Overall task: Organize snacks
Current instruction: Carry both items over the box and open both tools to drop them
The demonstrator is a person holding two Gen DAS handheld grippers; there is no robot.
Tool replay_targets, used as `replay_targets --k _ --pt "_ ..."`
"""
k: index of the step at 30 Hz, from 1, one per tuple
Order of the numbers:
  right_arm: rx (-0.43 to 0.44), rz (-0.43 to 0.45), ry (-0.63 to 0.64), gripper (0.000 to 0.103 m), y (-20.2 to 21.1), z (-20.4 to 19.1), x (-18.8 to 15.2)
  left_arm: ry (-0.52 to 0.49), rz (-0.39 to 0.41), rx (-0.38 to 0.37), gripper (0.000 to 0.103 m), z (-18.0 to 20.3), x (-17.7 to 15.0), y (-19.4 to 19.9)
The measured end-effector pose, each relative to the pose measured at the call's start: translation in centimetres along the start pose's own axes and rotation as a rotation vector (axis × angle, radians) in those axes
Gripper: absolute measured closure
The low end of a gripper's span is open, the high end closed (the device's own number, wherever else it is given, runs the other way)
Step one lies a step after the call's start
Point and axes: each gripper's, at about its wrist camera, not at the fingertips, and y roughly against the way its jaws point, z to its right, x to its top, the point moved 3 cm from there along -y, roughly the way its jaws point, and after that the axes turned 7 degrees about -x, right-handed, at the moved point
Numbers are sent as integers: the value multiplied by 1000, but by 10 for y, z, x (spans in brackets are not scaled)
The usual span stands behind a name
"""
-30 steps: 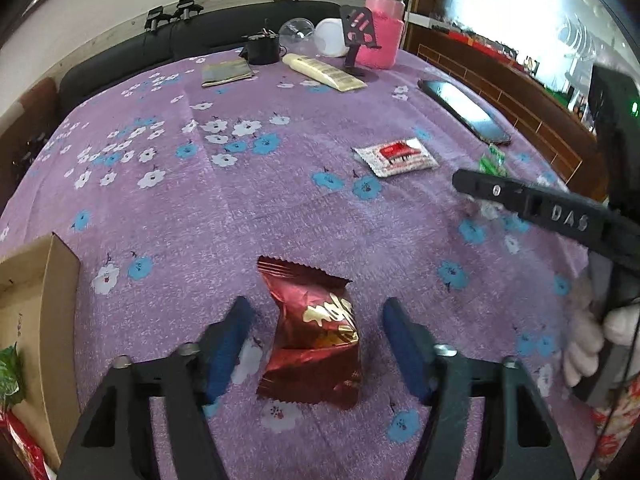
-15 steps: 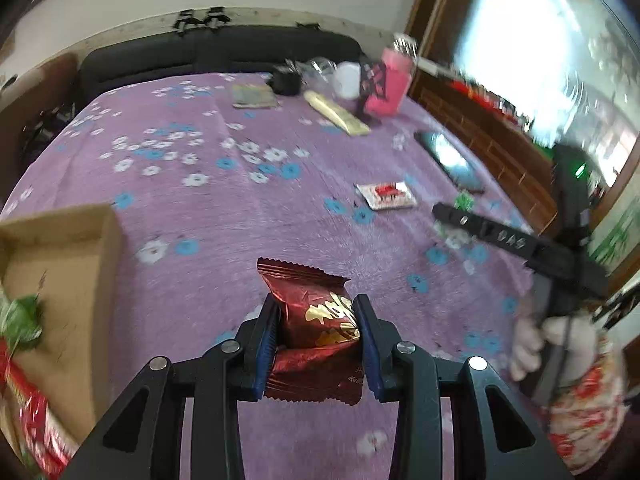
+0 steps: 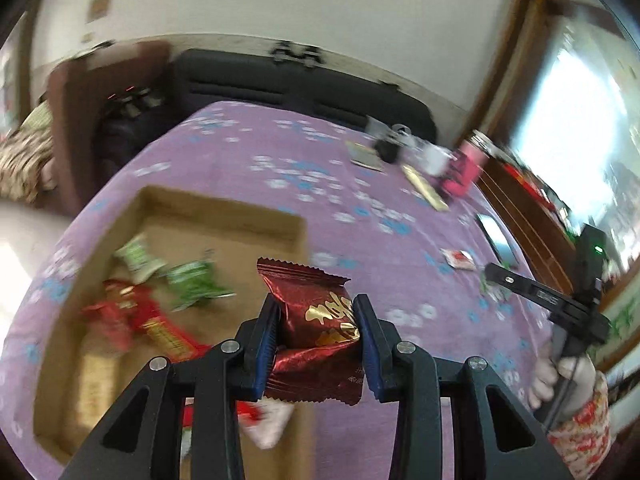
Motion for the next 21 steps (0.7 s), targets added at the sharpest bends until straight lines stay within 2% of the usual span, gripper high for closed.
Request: replay_targets --k 5,9,15,21 --pt "87 -18 105 77 -3 -75 4 114 14 14 64 -48 -9 9" --pt "136 -62 185 77 -18 -131 -3 163 5 13 64 -68 -11 7" --pt "159 -147 289 77 -54 -201 -19 199 -31 -3 64 -85 -7 -9" --pt "125 -193 355 77 -86 -236 -24 245 -42 -12 64 -98 3 -25"
